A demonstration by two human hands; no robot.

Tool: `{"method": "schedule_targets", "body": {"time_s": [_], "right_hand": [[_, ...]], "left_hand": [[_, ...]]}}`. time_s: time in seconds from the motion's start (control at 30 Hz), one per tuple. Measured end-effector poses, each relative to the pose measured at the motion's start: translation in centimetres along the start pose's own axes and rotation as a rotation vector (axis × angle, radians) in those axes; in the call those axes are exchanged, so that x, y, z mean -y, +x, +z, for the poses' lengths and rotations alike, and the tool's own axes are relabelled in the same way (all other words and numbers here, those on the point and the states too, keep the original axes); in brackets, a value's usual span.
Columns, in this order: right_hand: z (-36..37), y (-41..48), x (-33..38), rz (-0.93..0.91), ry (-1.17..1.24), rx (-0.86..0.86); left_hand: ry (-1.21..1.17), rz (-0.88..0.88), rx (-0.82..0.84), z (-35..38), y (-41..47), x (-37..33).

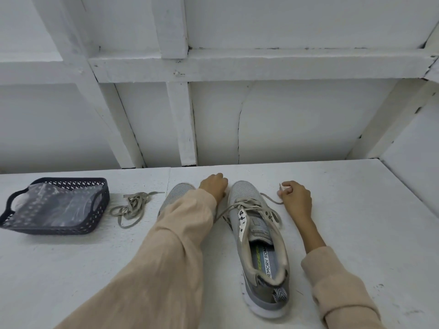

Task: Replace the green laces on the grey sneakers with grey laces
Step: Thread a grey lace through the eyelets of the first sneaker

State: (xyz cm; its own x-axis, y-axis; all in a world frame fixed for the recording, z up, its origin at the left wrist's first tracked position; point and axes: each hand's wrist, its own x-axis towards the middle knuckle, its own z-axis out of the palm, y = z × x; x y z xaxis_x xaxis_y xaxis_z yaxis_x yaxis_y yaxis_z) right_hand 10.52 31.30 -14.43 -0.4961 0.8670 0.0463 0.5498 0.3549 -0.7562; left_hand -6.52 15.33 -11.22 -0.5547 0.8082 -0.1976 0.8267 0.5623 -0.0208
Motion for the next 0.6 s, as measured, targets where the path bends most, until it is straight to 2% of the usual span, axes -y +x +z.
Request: {"method": "schedule_targets", "body": {"time_s": [0.17, 0.33, 0.4, 0.5, 0.57, 0.6], "right_hand": [[-0.9, -0.6, 0.5, 0.055, 0.276, 0.160], [-3.3, -2.4, 2.9, 0.044, 0.529, 0.344], [-4.4, -3.0, 3.5, 0.026, 0.563, 0.417], [-6.0, -4.0, 4.1, -0.031, 0.577, 0.552], [-6.7, -4.7, 4.1, -0.056, 0.571, 0.611], [-7.0, -5.1, 4.1, -0.068, 0.573, 0.623]], "left_hand": [[0.073, -0.016, -0.070, -0.2, -0.4, -0.3], [-0.072, -0.077, -0.026, -0.2, -0.8, 0.0], [-0.266, -0.104, -0.045, -0.6, -1.0, 0.3], [-0.782, -0.105, -0.097, -2.3, -2.4, 0.6], [-1.110, -0.027, -0.074, -3.5, -4.2, 0.6], [-1.182, 0.043, -0.040, -3.8, -5.1, 0.6]]}}
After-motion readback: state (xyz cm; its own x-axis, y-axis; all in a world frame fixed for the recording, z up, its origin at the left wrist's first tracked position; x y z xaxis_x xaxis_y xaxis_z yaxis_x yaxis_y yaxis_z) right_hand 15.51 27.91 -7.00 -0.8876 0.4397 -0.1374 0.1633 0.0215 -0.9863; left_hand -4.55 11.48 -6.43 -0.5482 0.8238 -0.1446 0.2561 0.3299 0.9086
